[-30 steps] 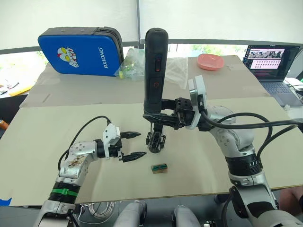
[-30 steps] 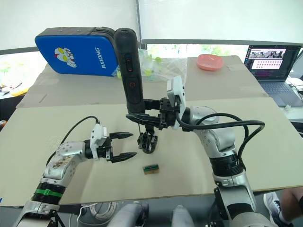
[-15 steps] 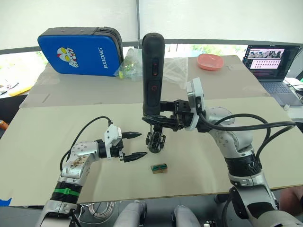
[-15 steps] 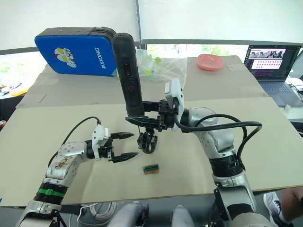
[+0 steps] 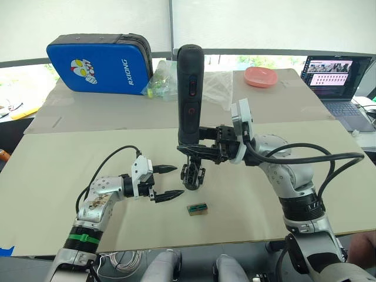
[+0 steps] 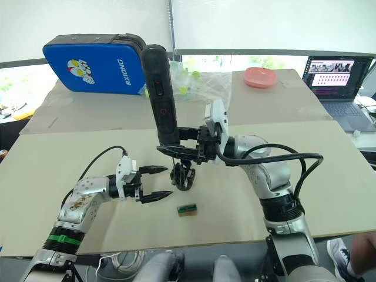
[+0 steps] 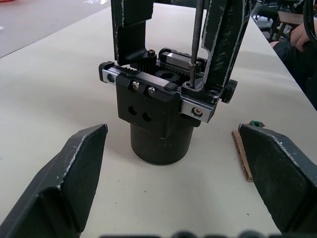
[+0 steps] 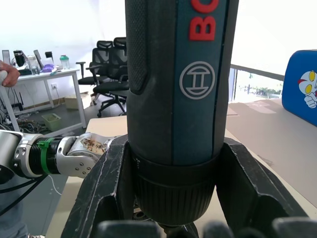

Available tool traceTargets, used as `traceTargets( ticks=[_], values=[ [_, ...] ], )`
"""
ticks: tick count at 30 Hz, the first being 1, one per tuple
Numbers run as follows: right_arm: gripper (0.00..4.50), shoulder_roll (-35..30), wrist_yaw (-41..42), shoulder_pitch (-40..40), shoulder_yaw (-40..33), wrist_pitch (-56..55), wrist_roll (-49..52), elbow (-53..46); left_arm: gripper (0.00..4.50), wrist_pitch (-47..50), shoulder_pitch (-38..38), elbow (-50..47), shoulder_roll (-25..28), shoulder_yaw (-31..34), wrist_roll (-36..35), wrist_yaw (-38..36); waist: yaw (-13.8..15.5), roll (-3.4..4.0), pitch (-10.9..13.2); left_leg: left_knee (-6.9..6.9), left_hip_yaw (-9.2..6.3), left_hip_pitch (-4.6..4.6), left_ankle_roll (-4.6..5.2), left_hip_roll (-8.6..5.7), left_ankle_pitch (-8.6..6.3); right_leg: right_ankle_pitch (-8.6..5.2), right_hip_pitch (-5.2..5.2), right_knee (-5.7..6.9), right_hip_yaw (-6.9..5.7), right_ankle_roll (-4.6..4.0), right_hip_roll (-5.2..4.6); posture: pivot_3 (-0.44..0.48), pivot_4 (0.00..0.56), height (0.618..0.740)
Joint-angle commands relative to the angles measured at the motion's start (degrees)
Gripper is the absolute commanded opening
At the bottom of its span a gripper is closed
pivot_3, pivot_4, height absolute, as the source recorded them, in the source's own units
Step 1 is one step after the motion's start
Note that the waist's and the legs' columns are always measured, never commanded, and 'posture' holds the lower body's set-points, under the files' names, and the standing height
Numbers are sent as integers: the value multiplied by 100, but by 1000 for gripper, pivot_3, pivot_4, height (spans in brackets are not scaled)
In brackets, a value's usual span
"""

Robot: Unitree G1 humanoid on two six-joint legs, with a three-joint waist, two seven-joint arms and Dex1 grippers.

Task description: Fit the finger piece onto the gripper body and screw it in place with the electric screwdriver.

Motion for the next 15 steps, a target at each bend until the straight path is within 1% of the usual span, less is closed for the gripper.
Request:
traceTargets(
  ticks=[1,15],
  values=[
    [1908,-21,11,-44,-147,-187,48,-248,4500,-88,-38,-64,-3,18,-18,2,1,0,0,0,0,0,0,0,0,0,0,0,0,0,0,0,150,740],
    [1908,11,-28,-32,-149,-235,5,-248,4500,-44,20,-117,-9,11,-34,26,2,0,0,0,0,0,0,0,0,0,0,0,0,0,0,0,150,740]
  ],
)
